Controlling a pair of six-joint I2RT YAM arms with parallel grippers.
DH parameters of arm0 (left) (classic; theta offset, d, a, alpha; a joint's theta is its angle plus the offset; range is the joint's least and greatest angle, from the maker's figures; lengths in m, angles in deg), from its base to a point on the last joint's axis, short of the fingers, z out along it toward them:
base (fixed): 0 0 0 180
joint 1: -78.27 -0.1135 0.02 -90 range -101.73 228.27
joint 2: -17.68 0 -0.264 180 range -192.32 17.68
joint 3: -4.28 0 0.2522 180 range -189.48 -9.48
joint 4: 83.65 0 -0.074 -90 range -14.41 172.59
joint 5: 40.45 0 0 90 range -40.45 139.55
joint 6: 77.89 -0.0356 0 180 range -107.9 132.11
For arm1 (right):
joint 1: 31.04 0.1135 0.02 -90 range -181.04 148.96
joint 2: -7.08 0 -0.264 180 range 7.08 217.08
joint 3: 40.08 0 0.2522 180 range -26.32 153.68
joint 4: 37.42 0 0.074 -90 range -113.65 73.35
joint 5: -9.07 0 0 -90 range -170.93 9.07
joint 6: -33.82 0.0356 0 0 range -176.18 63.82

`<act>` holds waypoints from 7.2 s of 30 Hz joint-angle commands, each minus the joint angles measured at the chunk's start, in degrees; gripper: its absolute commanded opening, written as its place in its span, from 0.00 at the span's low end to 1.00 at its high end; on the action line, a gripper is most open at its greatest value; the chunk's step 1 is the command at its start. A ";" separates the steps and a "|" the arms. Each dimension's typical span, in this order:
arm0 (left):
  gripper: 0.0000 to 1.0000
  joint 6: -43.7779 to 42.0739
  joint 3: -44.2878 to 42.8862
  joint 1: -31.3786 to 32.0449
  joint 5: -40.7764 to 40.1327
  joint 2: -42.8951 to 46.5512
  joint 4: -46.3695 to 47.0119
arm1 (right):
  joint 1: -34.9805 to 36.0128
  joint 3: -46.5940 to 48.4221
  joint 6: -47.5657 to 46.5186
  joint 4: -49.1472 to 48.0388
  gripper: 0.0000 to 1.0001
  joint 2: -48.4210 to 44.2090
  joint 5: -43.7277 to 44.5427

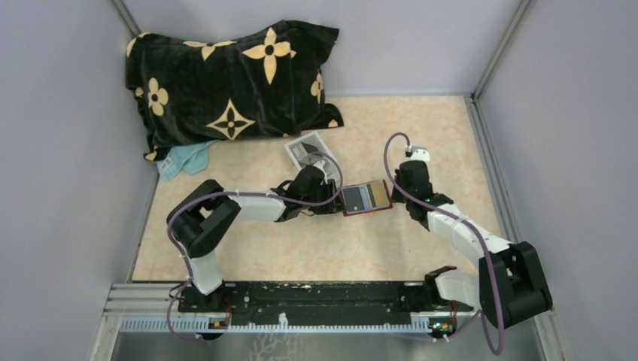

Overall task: Put the credit cards into the card holder
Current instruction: Turn over the card slot in the card holder, then insert the credit card into the card holder.

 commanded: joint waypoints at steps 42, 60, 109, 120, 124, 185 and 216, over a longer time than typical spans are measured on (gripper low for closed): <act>0.41 -1.48 -2.30 0.37 -2.08 -3.32 -2.72 | -0.96 3.03 0.52 -2.26 0.00 -3.46 -5.79; 0.41 -1.57 -2.74 0.37 -1.96 -4.72 -3.33 | -0.86 3.49 0.32 -1.27 0.00 -5.23 -9.15; 0.39 -2.53 -0.82 0.29 -5.10 -2.54 -6.94 | 8.77 5.88 2.66 -4.88 0.00 2.76 -9.20; 0.39 -4.15 -2.55 0.37 -6.66 -0.75 -9.56 | 8.77 6.66 1.24 -3.39 0.00 2.40 -9.10; 0.39 -3.99 -3.19 0.37 -6.19 -1.39 -9.49 | 8.87 8.64 0.56 -1.71 0.00 3.64 -11.01; 0.38 -9.95 -9.03 -0.57 -7.17 -7.22 -16.52 | -5.45 -1.65 5.14 -15.29 0.00 9.99 -30.38; 0.37 -10.52 -7.68 -1.01 -9.36 -8.24 -16.44 | -7.44 -5.30 7.80 -17.19 0.00 17.89 -32.91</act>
